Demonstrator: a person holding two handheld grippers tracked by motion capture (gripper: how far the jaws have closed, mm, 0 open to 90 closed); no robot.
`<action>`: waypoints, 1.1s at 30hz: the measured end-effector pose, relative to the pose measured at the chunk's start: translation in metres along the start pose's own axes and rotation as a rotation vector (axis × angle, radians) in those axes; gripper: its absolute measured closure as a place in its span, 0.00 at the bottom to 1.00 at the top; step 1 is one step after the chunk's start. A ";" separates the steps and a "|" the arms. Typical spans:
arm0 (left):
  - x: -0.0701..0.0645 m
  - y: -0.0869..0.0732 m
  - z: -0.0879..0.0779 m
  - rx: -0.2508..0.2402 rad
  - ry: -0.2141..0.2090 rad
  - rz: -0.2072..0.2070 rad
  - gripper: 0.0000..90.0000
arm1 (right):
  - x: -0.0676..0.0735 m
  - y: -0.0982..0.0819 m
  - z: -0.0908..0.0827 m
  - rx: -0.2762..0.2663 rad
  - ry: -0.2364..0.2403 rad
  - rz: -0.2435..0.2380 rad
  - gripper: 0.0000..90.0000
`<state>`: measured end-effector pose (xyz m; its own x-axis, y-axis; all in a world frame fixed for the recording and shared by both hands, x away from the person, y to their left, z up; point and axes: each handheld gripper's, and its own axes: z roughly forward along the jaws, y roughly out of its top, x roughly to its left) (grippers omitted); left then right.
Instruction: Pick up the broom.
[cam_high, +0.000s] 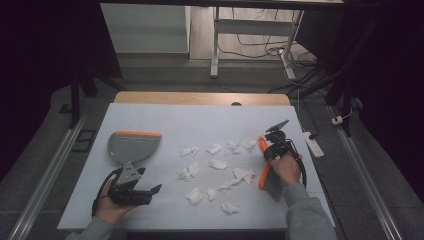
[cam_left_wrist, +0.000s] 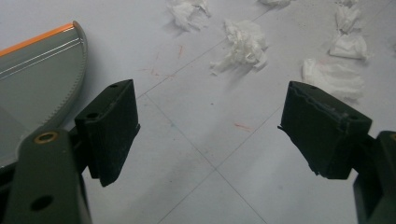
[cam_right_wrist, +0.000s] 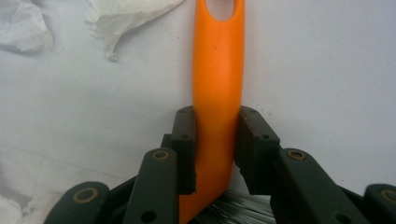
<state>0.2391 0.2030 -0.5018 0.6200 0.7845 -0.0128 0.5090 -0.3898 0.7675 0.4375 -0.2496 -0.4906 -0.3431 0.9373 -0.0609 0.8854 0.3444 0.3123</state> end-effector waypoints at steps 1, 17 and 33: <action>0.000 0.000 0.000 0.000 0.000 -0.001 0.22 | -0.001 0.000 -0.001 0.003 0.003 -0.009 0.78; 0.002 0.000 0.002 -0.001 0.011 -0.012 0.22 | -0.033 -0.038 -0.047 -0.204 0.135 -0.037 0.78; 0.000 0.003 0.007 -0.002 0.014 -0.005 0.22 | -0.047 -0.086 -0.087 -0.570 0.265 -0.026 0.78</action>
<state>0.2451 0.1978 -0.5039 0.6088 0.7933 -0.0075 0.5108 -0.3847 0.7688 0.3499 -0.3279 -0.4321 -0.4933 0.8587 0.1389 0.5943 0.2161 0.7747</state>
